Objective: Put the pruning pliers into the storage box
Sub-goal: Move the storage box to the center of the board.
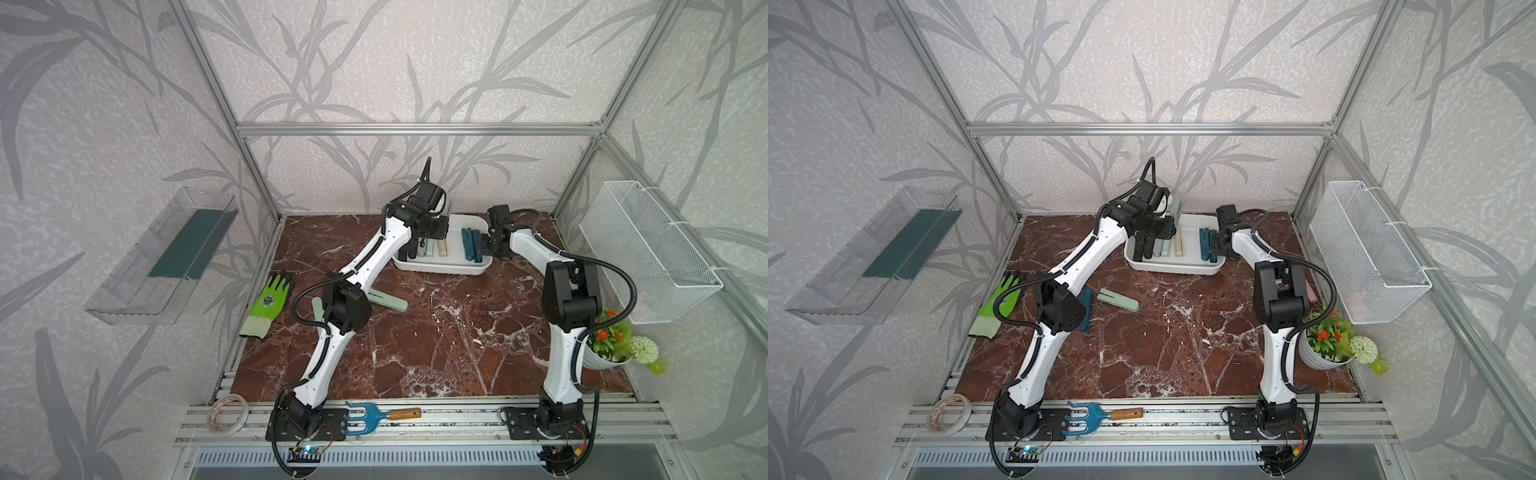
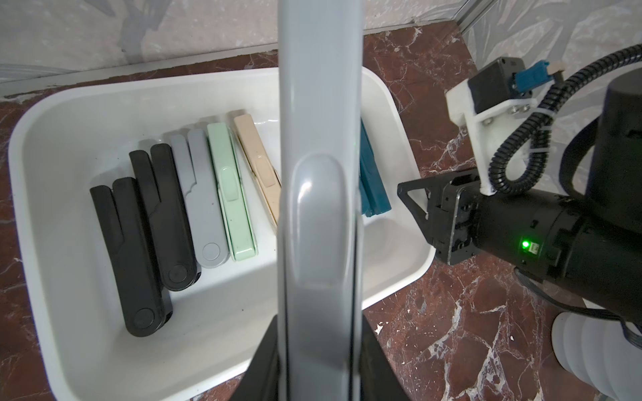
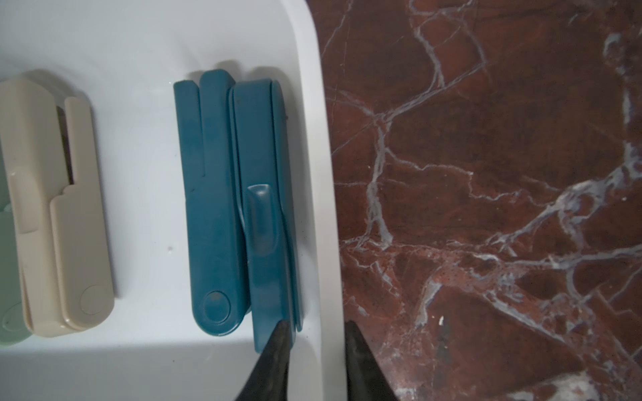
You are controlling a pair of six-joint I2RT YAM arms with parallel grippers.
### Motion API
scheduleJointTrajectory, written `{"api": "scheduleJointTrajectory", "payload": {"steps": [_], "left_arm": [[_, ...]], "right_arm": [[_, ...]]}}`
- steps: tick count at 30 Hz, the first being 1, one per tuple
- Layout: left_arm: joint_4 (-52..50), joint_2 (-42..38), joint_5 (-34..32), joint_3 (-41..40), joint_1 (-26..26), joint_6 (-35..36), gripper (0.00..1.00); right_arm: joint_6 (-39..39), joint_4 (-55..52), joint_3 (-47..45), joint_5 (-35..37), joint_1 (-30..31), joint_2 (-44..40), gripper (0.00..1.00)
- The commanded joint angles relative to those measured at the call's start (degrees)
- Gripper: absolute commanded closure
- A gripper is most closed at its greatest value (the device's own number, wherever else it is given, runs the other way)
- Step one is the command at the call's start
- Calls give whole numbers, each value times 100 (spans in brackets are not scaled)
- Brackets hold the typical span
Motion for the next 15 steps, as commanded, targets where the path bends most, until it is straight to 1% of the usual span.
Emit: {"api": "scheduleJointTrajectory", "payload": {"steps": [1,8,9,12,15], "left_arm": [[161,-80,66,-126,0,-118,90],[246,-129,64,-344,9,-202,90],[276,-165,49,-403,9,-207,90],[377,-305,20,-641,12,-237,90],[584,-478,45,-978,2,-369,90]], "right_arm": [[-55,50,-211,-202,37,-196,81],[-140,-10,-259,-301,48,-144,85],[-145,-33,-258,-332,48,-150,87],[-165,-72,-356,-362,99,-297,91],[-159,3,-656,-361,198,-568,94]]}}
